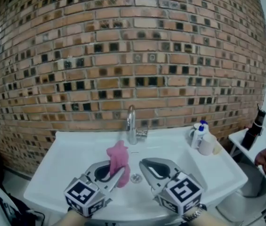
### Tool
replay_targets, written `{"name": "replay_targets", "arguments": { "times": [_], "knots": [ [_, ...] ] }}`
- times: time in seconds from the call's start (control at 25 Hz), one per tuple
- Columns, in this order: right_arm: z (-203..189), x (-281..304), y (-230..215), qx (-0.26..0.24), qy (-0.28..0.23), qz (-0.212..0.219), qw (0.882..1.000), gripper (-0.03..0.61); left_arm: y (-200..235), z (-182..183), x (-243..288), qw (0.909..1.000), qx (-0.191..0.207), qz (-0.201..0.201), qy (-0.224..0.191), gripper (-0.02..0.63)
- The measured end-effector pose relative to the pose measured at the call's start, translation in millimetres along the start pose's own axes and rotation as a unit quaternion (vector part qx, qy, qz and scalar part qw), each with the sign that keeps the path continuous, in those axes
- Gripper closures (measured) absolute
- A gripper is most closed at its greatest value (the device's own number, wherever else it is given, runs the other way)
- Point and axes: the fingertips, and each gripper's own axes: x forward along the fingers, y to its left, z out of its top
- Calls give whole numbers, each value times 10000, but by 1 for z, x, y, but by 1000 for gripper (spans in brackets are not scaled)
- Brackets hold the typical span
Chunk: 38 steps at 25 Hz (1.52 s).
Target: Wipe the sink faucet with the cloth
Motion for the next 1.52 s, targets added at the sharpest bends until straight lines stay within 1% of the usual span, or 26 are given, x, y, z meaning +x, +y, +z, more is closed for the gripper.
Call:
{"name": "replay_targets", "arguments": {
  "times": [0.08,0.2,0.28,0.4,0.48,0.6,0.72,0.84,1.0,1.16,1.2,1.28,1.52],
  "knots": [
    [3,6,-7,-31,-13,86,10000,525,7,-3,9,9996,263,-85,-10,528],
    [8,18,-15,16,-24,225,9997,484,11,-5,22,9982,517,-288,6,528],
    [6,24,-18,81,23,376,9993,424,13,-9,30,9968,682,-415,55,526],
    [-2,31,-21,229,148,607,9978,366,13,-16,39,9947,852,-555,158,526],
    [-5,36,-22,325,234,779,9962,333,12,-18,44,9934,930,-643,179,526],
    [-8,45,-19,390,332,1120,9924,308,12,-21,47,9902,1164,-741,236,525],
    [-10,52,-16,406,439,1426,9880,308,11,-22,50,9847,1501,-830,315,523],
    [-10,57,-20,551,490,1710,9825,308,10,-19,51,9792,1791,-907,302,522],
    [-14,59,-17,736,619,2125,9724,308,9,-20,51,9756,1932,-1003,274,522],
    [-17,59,-8,706,675,2470,9641,310,3,-19,53,9704,2140,-1092,249,522],
    [-17,59,-7,689,663,2506,9634,310,3,-19,54,9692,2195,-1092,245,522],
    [-18,60,-9,662,653,2470,9645,371,5,-20,56,9682,2254,-1056,250,522],
    [-23,65,-14,590,737,2284,9690,421,15,-26,59,9701,2234,-885,340,517]
  ]
}}
